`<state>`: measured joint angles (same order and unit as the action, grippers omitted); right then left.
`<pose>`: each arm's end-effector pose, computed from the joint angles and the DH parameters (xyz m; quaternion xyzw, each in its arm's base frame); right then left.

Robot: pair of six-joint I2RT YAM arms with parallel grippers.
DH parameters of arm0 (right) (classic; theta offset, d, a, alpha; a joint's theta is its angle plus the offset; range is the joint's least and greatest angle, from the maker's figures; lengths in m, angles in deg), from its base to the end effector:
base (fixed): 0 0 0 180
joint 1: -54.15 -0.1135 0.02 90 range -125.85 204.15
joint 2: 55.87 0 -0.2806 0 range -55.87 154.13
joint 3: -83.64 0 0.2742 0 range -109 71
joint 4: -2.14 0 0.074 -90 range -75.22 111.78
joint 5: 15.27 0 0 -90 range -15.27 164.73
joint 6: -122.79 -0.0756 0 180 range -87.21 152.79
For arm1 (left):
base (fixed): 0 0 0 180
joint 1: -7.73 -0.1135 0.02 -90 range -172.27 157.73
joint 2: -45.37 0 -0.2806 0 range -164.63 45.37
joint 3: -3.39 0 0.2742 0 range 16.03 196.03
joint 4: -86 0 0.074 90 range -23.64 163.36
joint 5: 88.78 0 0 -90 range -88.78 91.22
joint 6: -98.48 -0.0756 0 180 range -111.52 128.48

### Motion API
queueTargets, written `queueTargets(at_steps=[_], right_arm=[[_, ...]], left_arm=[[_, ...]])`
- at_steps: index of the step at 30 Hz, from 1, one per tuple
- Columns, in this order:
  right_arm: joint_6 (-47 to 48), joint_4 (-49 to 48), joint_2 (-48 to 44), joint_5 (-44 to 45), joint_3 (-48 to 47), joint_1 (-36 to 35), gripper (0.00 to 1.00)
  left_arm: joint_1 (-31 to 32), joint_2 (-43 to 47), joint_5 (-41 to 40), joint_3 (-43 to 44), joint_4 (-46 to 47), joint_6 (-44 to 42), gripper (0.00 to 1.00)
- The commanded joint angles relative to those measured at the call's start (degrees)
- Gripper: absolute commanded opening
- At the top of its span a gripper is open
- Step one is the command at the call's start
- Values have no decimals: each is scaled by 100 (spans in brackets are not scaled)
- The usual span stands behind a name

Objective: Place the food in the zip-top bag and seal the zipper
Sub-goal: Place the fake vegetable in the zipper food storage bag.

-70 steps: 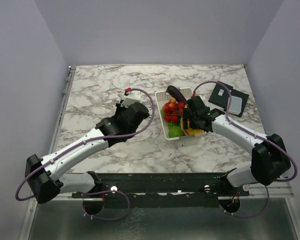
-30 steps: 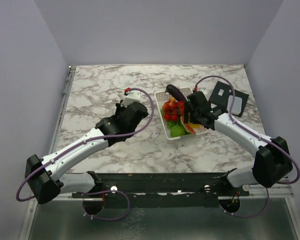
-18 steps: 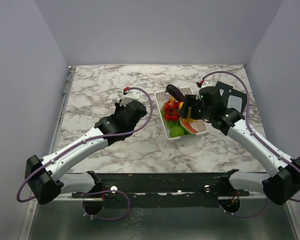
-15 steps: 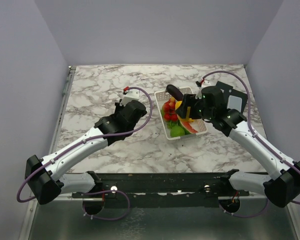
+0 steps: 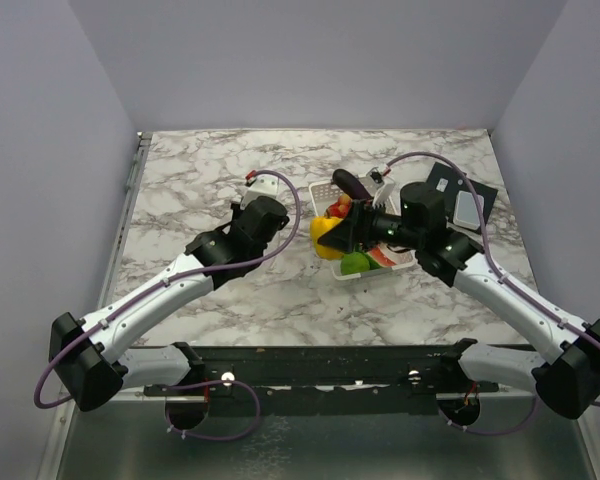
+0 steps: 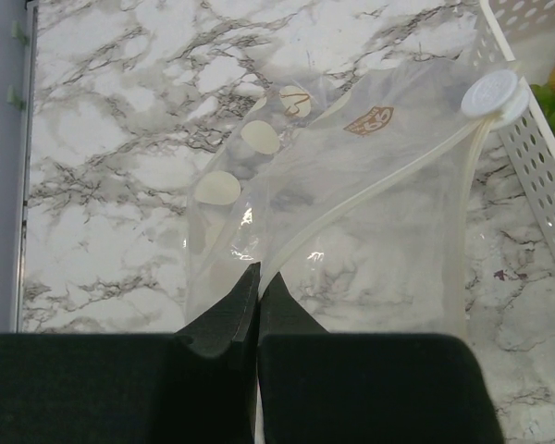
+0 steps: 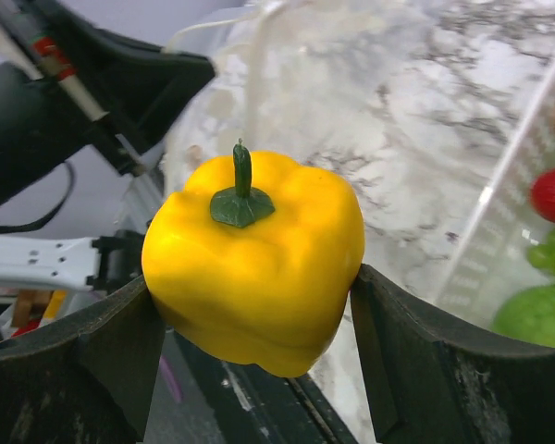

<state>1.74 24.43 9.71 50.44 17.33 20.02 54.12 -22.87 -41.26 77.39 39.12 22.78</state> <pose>0.2401 0.2003 0.3200 -0.1400 0.8049 0.4427 0.3695 0.2346 -0.1723 0.3163 0.0905 0.8569 0.0898 0.4994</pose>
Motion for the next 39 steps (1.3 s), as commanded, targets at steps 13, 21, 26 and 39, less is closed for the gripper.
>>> queueTargets(at_steps=[13, 21, 26, 39], right_arm=[[-1084, -2052, 811, -463, 112, -943, 47], [-1402, -2500, 1197, -465, 82, -1033, 47], [-1556, -2718, 1374, -487, 64, -1072, 46], [-1828, -2978, 1718, -251, -138, -1170, 44]], left_arm=[[-304, 178, 990, -36, 339, 342, 0], [-588, 316, 1444, -108, 534, 497, 0], [-848, 383, 1838, -183, 673, 555, 0], [-1061, 380, 2230, -248, 787, 697, 0]])
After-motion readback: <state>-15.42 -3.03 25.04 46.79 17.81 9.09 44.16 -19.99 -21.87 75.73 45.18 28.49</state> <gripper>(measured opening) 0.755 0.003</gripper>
